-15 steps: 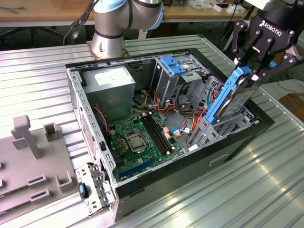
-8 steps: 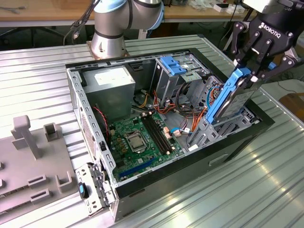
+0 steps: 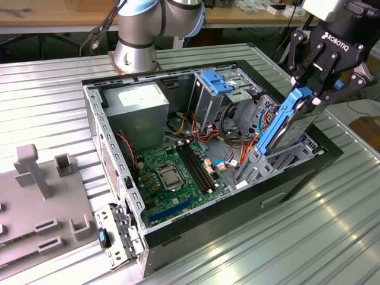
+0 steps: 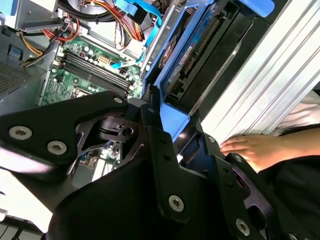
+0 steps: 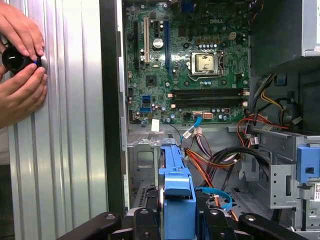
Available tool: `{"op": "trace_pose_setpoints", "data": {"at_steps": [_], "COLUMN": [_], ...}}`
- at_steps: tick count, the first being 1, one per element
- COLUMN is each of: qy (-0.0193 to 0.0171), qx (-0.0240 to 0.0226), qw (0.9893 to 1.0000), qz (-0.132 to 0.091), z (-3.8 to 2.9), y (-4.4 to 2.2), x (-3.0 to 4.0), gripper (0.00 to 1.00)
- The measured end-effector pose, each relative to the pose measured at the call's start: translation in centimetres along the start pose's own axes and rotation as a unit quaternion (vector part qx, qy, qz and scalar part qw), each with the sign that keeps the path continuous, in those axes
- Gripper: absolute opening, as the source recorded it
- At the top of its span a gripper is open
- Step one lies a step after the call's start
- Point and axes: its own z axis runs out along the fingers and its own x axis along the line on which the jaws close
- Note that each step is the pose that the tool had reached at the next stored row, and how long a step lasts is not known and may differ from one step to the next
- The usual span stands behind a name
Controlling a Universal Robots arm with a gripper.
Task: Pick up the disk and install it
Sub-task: 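Insert the disk into the insertion slot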
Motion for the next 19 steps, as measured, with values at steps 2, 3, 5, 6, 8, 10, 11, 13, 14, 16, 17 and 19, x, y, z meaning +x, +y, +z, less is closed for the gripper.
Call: {"op": "trace_pose_setpoints", "data": {"at_steps": [2,3,5,6,8,10,11,13,14,16,17,19], "qy": [-0.0001,0.0000,0.0000,0.0000,-0.0001,-0.0001,0.0000,0.0000,-0.0001,-0.0001,0.0000,0.0000], "qx": [0.0000,0.0000,0.0000,0.0000,0.0000,0.0000,0.0000,0.0000,0.0000,0.0000,0.0000,0.0000], "qw": [1.0000,1.0000,1.0000,1.0000,1.0000,1.0000,1.0000,1.0000,1.0000,1.0000,1.0000,1.0000], "qz": [0.000,0.000,0.000,0.000,0.000,0.000,0.000,0.000,0.000,0.000,-0.001,-0.001], "z": [0.10,0.16,0.26,0.31,0.49,0.70,0.88,1.27,1.39,1.72,1.87,2.10], "y": [0.00,0.00,0.00,0.00,0.01,0.01,0.02,0.02,0.03,0.03,0.03,0.04], "x": [0.01,0.01,0.02,0.03,0.04,0.06,0.06,0.04,0.04,0.03,0.02,0.02], "gripper": [0.37,0.37,0.37,0.37,0.37,0.37,0.37,0.37,0.37,0.37,0.37,0.37]}}
